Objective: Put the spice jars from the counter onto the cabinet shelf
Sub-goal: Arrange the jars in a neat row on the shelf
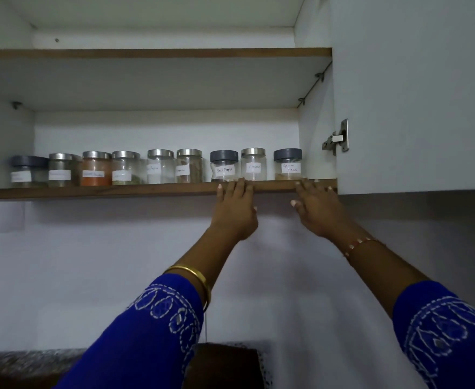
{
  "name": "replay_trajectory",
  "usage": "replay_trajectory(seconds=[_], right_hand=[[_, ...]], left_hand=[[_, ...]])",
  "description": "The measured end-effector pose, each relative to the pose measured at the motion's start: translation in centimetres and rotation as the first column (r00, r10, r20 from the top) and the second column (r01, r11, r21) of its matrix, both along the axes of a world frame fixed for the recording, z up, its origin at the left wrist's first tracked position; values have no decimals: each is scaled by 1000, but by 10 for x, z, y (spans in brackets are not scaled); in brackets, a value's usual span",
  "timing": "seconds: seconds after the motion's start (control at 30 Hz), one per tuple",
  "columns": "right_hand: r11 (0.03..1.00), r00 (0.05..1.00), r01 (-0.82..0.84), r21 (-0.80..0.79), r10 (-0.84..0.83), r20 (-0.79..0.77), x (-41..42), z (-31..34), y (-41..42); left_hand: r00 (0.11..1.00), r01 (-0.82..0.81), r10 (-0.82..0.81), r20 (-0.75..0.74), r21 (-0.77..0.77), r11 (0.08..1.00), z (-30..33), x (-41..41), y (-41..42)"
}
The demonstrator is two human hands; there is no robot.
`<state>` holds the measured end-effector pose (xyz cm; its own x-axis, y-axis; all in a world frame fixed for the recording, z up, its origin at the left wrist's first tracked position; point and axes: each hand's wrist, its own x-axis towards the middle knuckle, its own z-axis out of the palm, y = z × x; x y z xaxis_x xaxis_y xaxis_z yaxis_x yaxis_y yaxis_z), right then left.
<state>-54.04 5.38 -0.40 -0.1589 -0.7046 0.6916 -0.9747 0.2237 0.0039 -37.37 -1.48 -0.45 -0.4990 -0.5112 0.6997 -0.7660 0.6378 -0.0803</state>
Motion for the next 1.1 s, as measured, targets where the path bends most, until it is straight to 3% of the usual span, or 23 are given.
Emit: replay_trajectory(seconds=[0.13, 0.43, 1.1], right_hand=[[995, 996, 55, 86, -49, -69, 13, -23, 17], [1000, 1000, 25, 8, -25, -1, 74, -26, 34], [984, 980, -163, -67, 153, -124, 367, -16, 63]], left_hand=[[1000, 19, -19, 6, 37, 999, -12, 28, 12], [1000, -1, 1, -7, 15, 1000, -27, 126, 38], [977, 25, -35, -209, -50, 998, -3, 386, 75]])
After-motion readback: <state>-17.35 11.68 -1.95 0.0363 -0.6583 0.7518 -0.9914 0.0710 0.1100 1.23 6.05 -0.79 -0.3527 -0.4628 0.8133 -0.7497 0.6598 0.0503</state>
